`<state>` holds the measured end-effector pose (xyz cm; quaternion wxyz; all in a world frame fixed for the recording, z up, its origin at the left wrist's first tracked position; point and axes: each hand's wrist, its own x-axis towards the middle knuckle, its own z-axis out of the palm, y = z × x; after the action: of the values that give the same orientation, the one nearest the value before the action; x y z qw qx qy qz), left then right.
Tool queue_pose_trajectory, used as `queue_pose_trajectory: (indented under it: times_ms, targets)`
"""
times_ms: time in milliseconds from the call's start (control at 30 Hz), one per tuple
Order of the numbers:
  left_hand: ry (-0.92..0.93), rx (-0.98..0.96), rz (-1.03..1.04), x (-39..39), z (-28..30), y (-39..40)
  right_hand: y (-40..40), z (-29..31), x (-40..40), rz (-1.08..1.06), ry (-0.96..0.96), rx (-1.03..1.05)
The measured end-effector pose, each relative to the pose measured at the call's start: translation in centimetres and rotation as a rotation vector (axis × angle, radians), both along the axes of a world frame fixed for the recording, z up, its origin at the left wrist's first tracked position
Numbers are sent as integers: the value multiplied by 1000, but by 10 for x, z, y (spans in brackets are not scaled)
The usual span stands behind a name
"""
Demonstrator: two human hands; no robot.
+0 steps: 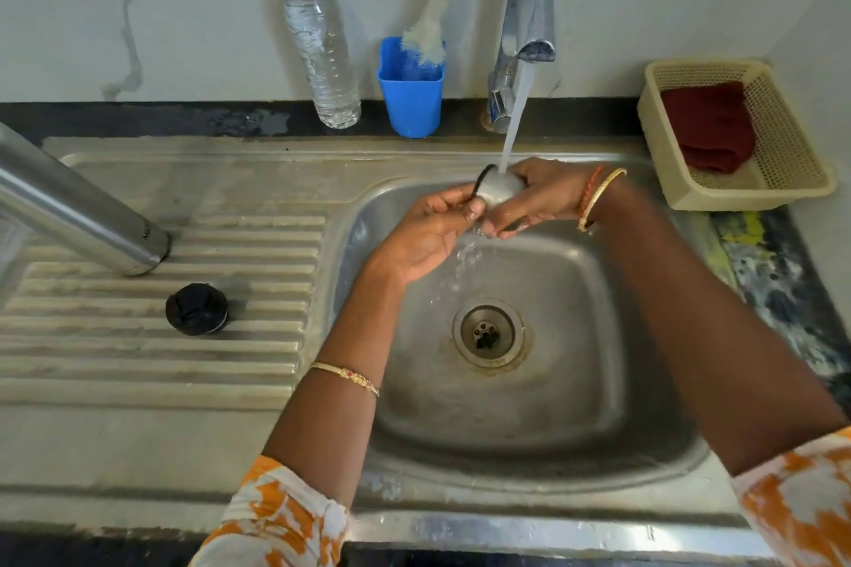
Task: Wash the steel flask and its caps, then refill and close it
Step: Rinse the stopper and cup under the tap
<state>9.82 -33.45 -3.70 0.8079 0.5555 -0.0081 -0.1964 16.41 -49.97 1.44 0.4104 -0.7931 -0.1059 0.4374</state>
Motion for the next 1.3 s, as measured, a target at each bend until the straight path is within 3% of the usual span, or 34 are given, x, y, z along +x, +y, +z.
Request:
queue_pose_trajectory:
  times_ms: [67, 133, 200, 267, 333, 400, 467, 500, 667, 733, 800, 867, 933, 1033, 1200, 1300]
  targets:
    - [33, 70, -95, 10, 1, 3, 11, -9, -12, 183, -421, -377]
    - [26, 117, -138, 15, 1, 5, 21, -14, -23, 192, -718, -516]
    - [-11, 76, -165, 14, 0, 9, 20, -9, -21, 120, -592, -314]
    - [-40, 36, -195, 11, 2, 12, 7, 1, -7, 97, -179, -52]
    - [-47, 53, -213, 13, 7, 14, 0, 4, 4, 84, 43, 78]
    - [-14, 62, -213, 19, 13, 12, 5, 4, 6, 169, -123, -91]
    - [54, 62, -153, 23, 16, 6, 14, 5, 2, 295, -476, -422]
    - [107, 50, -99, 23, 15, 3, 13, 0, 4, 290, -517, -434]
    - [304, -306, 155, 7, 2, -12, -4, -31, 6, -215, 63, 306]
    - [369, -414, 214, 4, 0, -19, 11, -37, -2, -616, 83, 425]
    - [416, -438, 280, 1, -2, -28, 31, -40, -16, -828, -230, 233]
    - [453, -454, 340, 0, -3, -33, 48, -44, -39, -646, -772, -97]
    - [435, -469, 356, 0, -3, -32, 59, -59, -62, -352, -1083, -142]
    - [445, -485, 422, 2, -7, -20, 51, -80, -77, -197, -1175, 0]
    - [412, -497, 402, 0, -6, -13, 23, -71, -57, -358, -1073, 4]
    - [435, -481, 406, 2, -1, -15, 28, -64, -62, -173, -1314, -118]
